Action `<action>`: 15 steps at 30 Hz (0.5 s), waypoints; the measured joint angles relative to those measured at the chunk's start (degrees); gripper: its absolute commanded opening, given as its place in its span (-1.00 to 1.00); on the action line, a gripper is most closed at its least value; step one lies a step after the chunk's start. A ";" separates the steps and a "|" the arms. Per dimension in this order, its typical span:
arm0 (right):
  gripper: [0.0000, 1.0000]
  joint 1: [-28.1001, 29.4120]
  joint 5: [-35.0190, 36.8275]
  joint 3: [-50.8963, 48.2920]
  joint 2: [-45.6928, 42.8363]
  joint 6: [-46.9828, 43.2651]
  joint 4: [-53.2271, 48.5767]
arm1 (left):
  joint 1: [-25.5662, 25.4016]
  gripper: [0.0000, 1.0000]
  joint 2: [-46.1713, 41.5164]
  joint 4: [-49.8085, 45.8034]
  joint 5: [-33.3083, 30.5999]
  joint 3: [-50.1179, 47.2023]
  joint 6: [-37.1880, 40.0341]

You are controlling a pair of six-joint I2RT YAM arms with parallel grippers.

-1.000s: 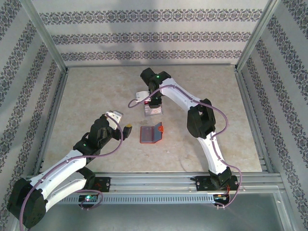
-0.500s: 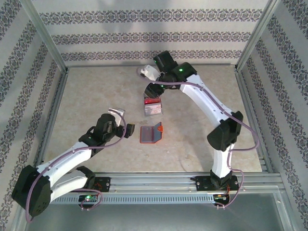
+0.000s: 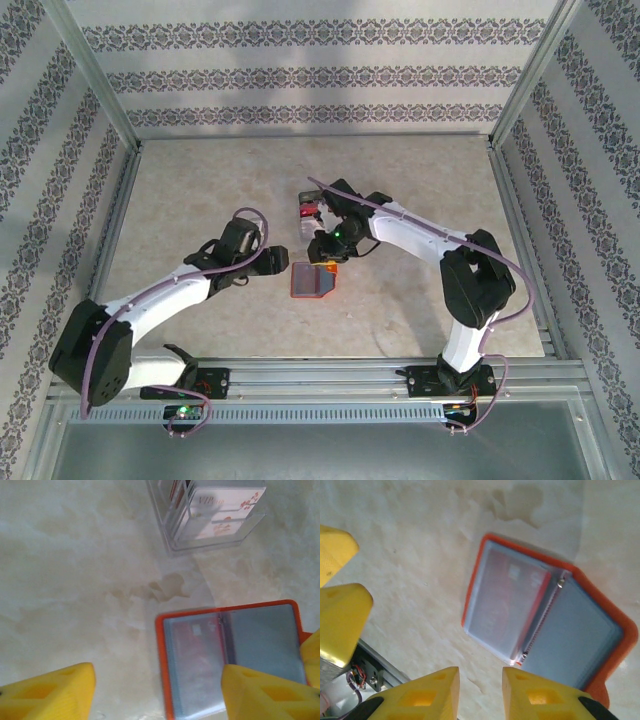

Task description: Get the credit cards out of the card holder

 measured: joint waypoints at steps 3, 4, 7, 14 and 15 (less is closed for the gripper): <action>-0.42 -0.02 0.81 -2.62 -1.40 1.38 1.42 | 0.04 -0.06 3.54 -0.26 4.33 1.07 -1.99; -0.43 -0.02 1.27 -3.41 -1.90 1.75 1.88 | 0.04 -0.11 4.79 -0.35 5.88 1.42 -2.38; -0.47 -0.22 2.08 -5.44 -2.73 2.19 2.91 | 0.02 -0.20 8.02 -0.24 10.69 2.16 -3.58; -0.67 -0.72 3.65 -8.46 -2.78 2.21 4.44 | -0.44 -0.27 11.87 1.53 18.25 3.65 -5.49; -0.70 -0.76 3.91 -8.83 -2.78 2.34 4.66 | -0.55 -0.28 12.33 1.75 18.82 3.96 -5.62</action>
